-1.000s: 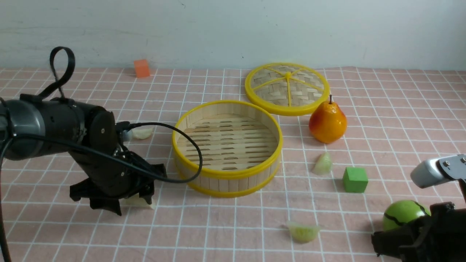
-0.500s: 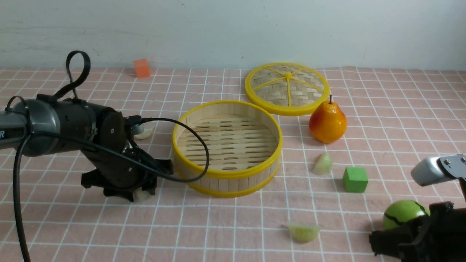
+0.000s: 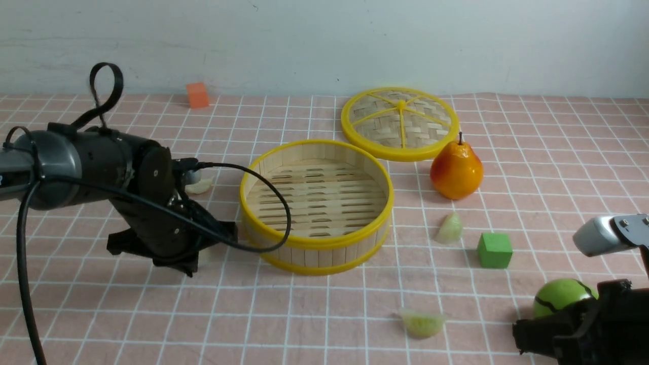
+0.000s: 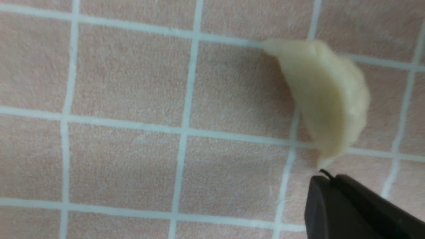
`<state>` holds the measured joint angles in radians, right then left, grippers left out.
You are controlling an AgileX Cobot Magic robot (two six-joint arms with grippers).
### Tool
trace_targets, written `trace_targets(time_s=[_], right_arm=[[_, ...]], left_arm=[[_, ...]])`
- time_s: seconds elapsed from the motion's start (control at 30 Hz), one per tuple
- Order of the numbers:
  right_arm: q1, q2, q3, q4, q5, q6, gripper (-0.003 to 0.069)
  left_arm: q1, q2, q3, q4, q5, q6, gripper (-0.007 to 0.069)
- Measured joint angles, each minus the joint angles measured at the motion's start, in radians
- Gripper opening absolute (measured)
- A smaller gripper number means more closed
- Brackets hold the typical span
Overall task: Put the dumplings into the steamer on the table with the pink tablecloth.
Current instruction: 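Reach for and grasp a dumpling on the table with the left gripper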
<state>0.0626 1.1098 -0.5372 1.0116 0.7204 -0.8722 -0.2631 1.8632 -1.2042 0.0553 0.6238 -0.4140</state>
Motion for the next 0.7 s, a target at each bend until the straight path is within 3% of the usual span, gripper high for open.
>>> trace_targets(time_s=[0.03,0.07,0.23,0.33,0.47,0.57,0.63,0.7], right_arm=[[0.0,0.0,0.0,0.0,0.0,0.0,-0.0001],[0.0,0.0,0.0,0.0,0.0,0.0,-0.0001],[0.0,0.0,0.0,0.001,0.0,0.0,-0.0001],[0.0,0.0,0.0,0.001,0.0,0.0,-0.0001],[0.0,0.0,0.0,0.001,0.0,0.0,-0.0001],[0.0,0.0,0.0,0.001,0.0,0.0,-0.0001],[0.0,0.0,0.0,0.001,0.0,0.0,-0.0001],[0.0,0.0,0.0,0.001,0.0,0.0,-0.0001]], left_arm=[[0.0,-0.001,-0.003,0.001,0.002,0.0,0.004],[0.0,-0.008,-0.025,0.01,-0.005,0.001,0.0128],[0.0,-0.005,-0.04,0.025,-0.089,0.0,0.0364],[0.0,0.022,-0.042,0.027,-0.099,-0.011,0.0438],[0.0,0.08,-0.042,0.034,-0.101,-0.024,0.0413],[-0.001,0.093,-0.046,0.043,-0.098,-0.029,0.0314],[-0.001,0.089,-0.055,0.043,-0.076,-0.032,0.0194],[-0.001,0.07,-0.067,0.036,-0.052,-0.029,0.02]])
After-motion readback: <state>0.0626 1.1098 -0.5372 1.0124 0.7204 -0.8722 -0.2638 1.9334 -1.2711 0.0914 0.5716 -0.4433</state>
